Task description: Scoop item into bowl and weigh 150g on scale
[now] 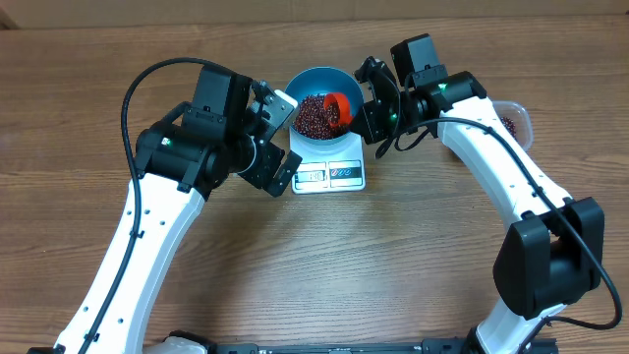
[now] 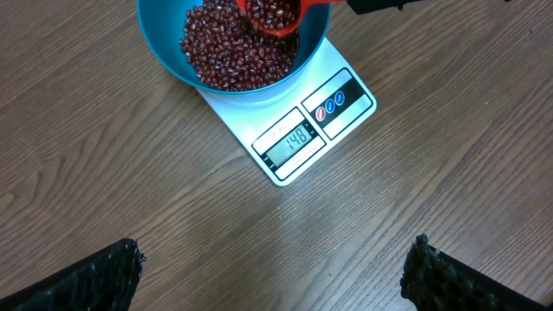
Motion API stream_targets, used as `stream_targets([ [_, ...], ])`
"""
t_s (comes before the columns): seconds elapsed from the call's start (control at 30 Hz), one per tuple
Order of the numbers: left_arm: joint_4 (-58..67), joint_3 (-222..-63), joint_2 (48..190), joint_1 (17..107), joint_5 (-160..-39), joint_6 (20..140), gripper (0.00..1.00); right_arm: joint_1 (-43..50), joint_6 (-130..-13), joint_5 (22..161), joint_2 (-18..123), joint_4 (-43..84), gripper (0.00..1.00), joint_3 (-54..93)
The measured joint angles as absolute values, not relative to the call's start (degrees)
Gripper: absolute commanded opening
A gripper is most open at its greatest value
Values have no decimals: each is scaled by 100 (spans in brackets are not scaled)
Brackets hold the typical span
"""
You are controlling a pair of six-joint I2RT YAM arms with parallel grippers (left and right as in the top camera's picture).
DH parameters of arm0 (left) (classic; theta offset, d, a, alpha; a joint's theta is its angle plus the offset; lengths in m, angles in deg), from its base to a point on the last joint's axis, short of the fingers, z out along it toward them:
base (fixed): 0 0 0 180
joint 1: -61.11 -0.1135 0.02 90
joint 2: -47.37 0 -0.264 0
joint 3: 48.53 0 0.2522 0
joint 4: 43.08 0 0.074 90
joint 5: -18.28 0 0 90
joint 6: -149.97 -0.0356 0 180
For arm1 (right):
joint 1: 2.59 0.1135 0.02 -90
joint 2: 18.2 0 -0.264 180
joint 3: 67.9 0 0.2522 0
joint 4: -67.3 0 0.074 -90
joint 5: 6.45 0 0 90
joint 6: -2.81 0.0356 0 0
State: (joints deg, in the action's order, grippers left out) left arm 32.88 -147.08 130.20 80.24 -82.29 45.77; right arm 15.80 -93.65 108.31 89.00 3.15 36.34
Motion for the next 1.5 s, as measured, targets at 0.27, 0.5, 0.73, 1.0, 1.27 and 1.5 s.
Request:
stream_targets([
  [0.27, 3288, -14708, 13020, 8024, -8229, 4580, 100, 1578, -9343, 10846, 8900, 334, 4, 3634],
  [0.5, 3285, -14708, 13020, 8024, -8229, 4580, 100, 1578, -9341, 10850, 8900, 336, 4, 3634],
  [0.73, 3285, -14708, 13020, 8024, -8229, 4580, 100, 1578, -9339, 10863, 8900, 336, 4, 3634],
  [1.0, 3288, -14708, 13020, 8024, -8229, 4580, 99, 1578, -9341, 10861, 8900, 339, 4, 3634],
  [1.27, 3288, -14708, 13020, 8024, -8229, 4580, 100, 1578, -9621, 11058, 8900, 242, 4, 3636],
  [1.5, 3288, -14708, 13020, 8024, -8229, 4580, 100, 1565, -9426, 10951, 8900, 325, 4, 3640],
])
